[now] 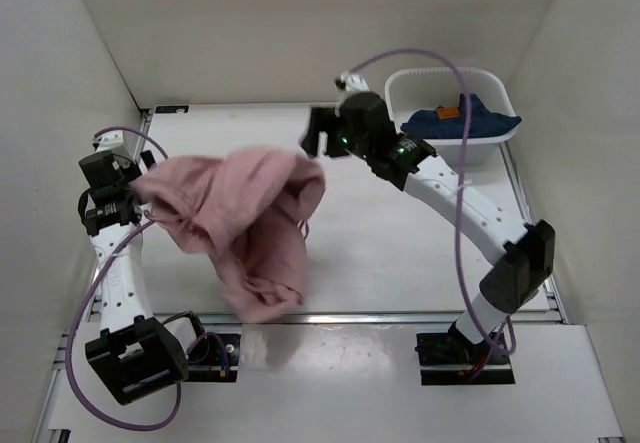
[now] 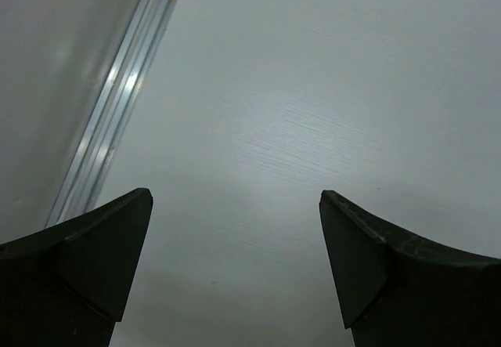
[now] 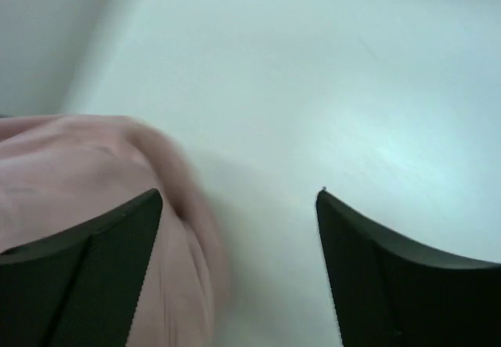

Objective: Fold and stack the trousers
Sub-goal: Flatten the trousers out

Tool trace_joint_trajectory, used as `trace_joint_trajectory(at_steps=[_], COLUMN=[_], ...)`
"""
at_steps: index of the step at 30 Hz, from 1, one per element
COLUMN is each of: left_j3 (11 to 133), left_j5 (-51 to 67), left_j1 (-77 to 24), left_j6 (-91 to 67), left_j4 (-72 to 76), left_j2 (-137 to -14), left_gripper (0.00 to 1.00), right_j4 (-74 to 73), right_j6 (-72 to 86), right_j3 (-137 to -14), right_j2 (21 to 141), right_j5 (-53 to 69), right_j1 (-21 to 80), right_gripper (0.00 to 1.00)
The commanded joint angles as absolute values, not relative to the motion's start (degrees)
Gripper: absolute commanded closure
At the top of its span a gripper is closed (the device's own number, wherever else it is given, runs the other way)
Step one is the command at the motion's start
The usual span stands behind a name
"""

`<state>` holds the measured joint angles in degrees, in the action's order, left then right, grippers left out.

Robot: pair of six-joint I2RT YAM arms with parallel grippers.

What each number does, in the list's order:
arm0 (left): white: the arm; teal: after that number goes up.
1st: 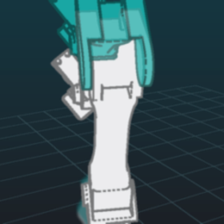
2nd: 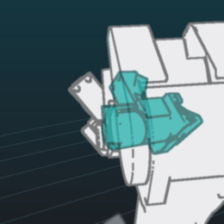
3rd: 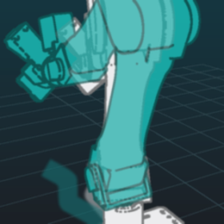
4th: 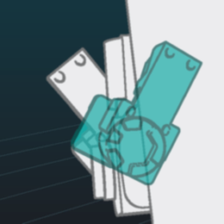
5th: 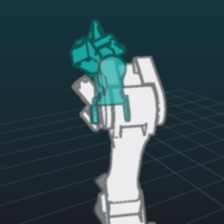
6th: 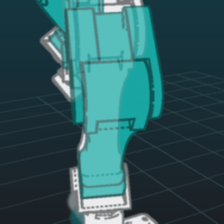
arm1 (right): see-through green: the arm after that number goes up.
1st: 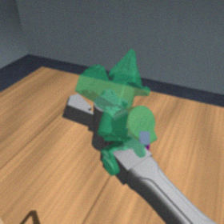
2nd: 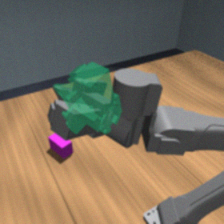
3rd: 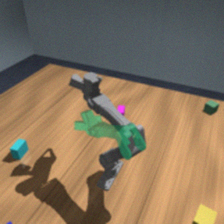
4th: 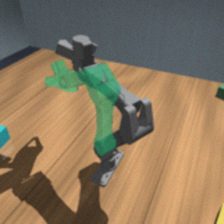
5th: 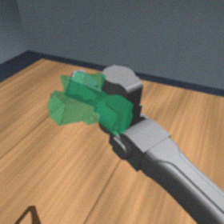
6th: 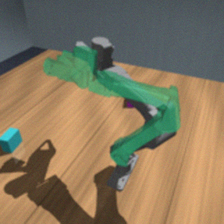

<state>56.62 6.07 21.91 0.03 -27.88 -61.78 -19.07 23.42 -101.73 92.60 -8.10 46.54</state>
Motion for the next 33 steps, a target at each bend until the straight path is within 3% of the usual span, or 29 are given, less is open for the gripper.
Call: trace_joint_trajectory(at_steps=[1, 2, 4, 8, 14, 19, 23, 26, 27, 30, 31, 33], left_j3=[55.29, 54.15, 54.14, 54.75, 57.66, 53.37, 51.42, 50.89, 50.89, 50.89, 50.89, 51.58], left_j5=[0.45, -0.87, -1.49, -1.59, -0.35, 0.18, 0.18, 1.4, 1.41, 2.72, 3.68, 5.53], left_j1=[23.55, 24.16, 24.78, 24.79, 24.79, 24.79, 24.79, 24.79, 24.79, 24.79, 24.79, 24.79], left_j6=[0.0, 0.0, 0.0, 0.0, 0.0, 0.0, 0.0, 0.0, 0.0, 0.0, 0.0, 0.0], left_j4=[-29.97, -29.97, -29.97, -31.11, -34.79, -36.64, -37.97, -39.11, -39.11, -39.11, -39.11, -39.63], left_j2=[-61.96, -63.01, -64.33, -65.65, -65.65, -63.28, -62.14, -61.52, -61.52, -61.52, -61.52, -62.05], left_gripper=[0.0, 0.0, 0.0, 0.0, 0.0, 0.0, 0.0, 0.0, 0.0, 0.0, 0.0, 0.0], right_j4=[-25.14, -24.61, -27.93, -37.17, -39.11, -46.2, -45.98, -41.23, -40.09, -38.5, -39.11, -39.63], right_j6=[31.46, 30.94, 27.28, 17.07, 6.77, 10.54, 11.69, 10.46, 10.46, 9.93, 9.93, 11.42], right_j3=[-86.47, -84.22, -83.84, -94.19, -102.73, -116.93, -118.75, -114.8, -113.83, -112.5, -113.2, -114.26], right_j2=[89.38, 89.38, 92.61, 97.37, 108.35, 127.39, 131.66, 129.3, 127.46, 125.51, 124.29, 120.96], right_j5=[-10.4, -7.15, -6.59, -10.37, 1.84, 7.21, 9.65, 12.82, 14.22, 13.63, 12.49, 8.45], right_j1=[34.74, 30.19, 28.83, 35.05, 52.7, 55.99, 56.51, 57.56, 57.57, 57.57, 57.05, 54.5], right_gripper=[0.13, 0.02, 0.01, 0.01, 0.01, 0.01, 0.01, 0.16, 0.42, 0.94, 1.0, 1.0])
